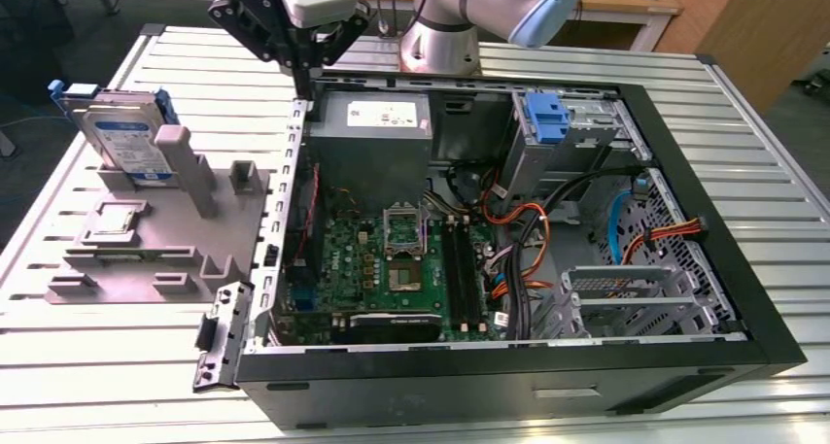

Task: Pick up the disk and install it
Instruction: 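Reach for the disk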

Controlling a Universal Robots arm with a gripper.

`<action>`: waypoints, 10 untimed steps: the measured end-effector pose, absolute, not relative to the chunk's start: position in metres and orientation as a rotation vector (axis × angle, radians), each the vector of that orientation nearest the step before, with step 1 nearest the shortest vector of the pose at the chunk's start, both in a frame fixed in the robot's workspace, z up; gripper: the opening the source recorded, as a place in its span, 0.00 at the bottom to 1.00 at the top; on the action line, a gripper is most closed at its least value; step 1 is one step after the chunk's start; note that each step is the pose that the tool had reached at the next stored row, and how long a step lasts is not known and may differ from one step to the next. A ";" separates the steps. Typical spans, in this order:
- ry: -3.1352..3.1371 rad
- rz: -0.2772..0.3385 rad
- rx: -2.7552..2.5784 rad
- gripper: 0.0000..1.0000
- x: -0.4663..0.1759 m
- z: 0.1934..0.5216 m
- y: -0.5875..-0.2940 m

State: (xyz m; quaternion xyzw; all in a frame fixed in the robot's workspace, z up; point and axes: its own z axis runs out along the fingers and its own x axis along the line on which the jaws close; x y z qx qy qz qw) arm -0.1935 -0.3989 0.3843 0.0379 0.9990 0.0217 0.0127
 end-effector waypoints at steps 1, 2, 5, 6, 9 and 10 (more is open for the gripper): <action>3.113 0.068 0.118 0.10 -0.194 0.384 -0.399; 3.113 0.068 0.118 0.10 -0.194 0.384 -0.399; 3.113 0.068 0.118 0.10 -0.195 0.384 -0.399; 3.113 0.068 0.118 0.10 -0.195 0.384 -0.399; 3.113 0.068 0.118 0.10 -0.195 0.384 -0.399; 3.113 0.068 0.118 0.10 -0.196 0.384 -0.399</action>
